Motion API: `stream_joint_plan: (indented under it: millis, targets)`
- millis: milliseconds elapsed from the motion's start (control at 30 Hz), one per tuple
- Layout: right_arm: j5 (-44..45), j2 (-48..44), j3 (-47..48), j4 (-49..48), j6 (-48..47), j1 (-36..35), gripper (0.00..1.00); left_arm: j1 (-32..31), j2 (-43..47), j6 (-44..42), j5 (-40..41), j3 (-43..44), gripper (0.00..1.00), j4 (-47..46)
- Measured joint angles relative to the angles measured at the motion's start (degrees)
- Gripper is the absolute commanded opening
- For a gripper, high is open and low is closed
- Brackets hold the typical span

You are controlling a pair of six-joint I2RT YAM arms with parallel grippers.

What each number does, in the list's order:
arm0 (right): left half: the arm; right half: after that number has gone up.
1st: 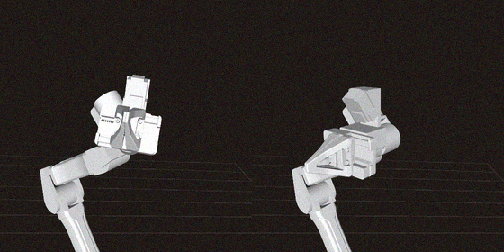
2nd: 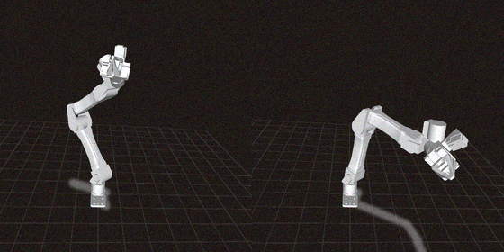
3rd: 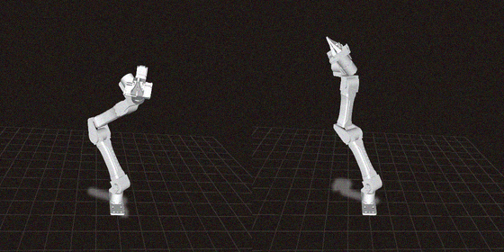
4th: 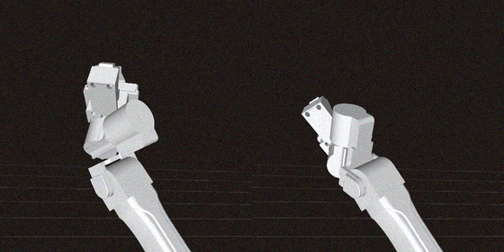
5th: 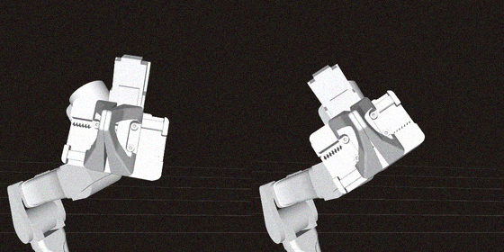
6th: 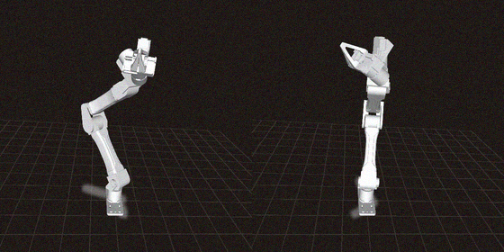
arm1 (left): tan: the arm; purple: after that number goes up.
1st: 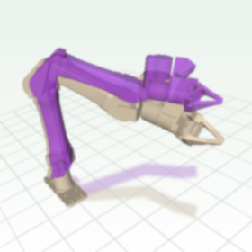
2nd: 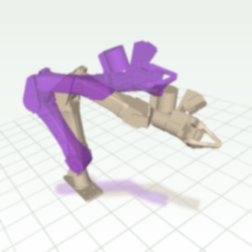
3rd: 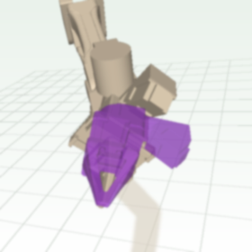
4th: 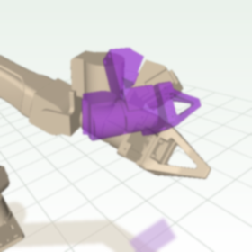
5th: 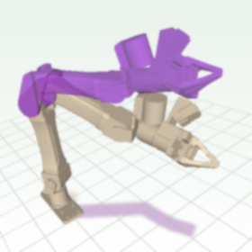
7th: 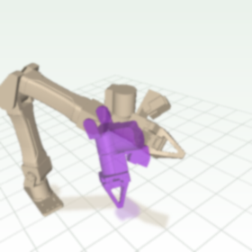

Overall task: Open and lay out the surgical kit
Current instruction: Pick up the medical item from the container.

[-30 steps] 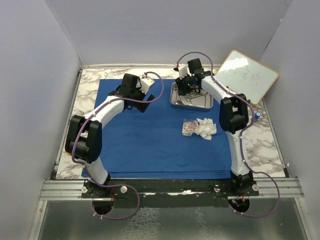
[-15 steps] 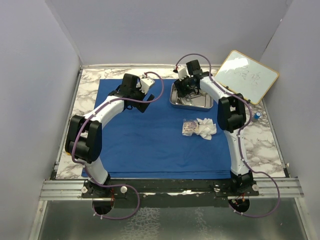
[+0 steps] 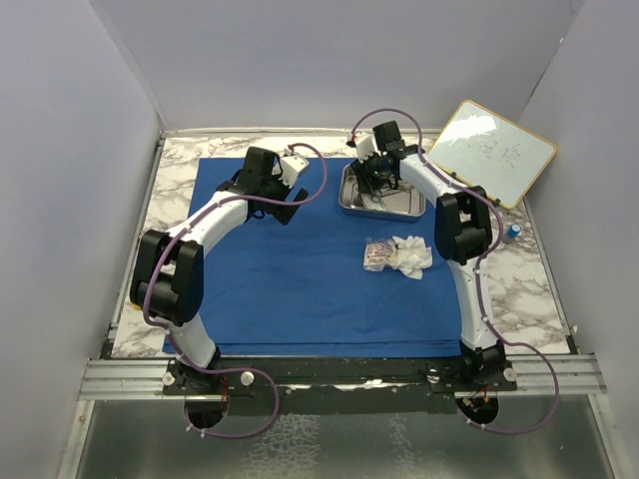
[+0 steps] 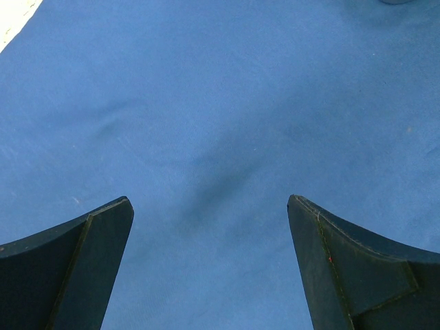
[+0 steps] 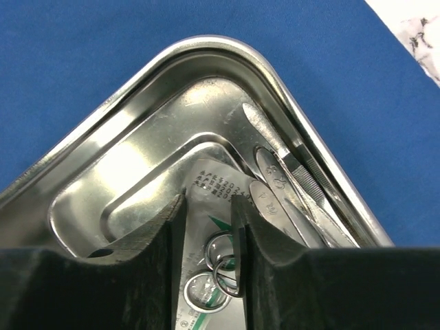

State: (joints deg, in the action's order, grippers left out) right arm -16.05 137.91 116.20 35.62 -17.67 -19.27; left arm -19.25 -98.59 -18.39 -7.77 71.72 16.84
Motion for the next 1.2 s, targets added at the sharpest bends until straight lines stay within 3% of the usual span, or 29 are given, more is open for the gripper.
stream_joint_plan:
  millis: [267,1200]
  targets:
    - [-0.04,0.00,-0.11,-0.52,0.04,0.09,0.01,0.00,0.00,0.00,0.00,0.00,0.99,0.00]
    - [-13.66,-0.87,3.39,3.96,4.09,1.29,0.01,0.00,0.00,-0.20,0.02,0.00,0.99,0.04]
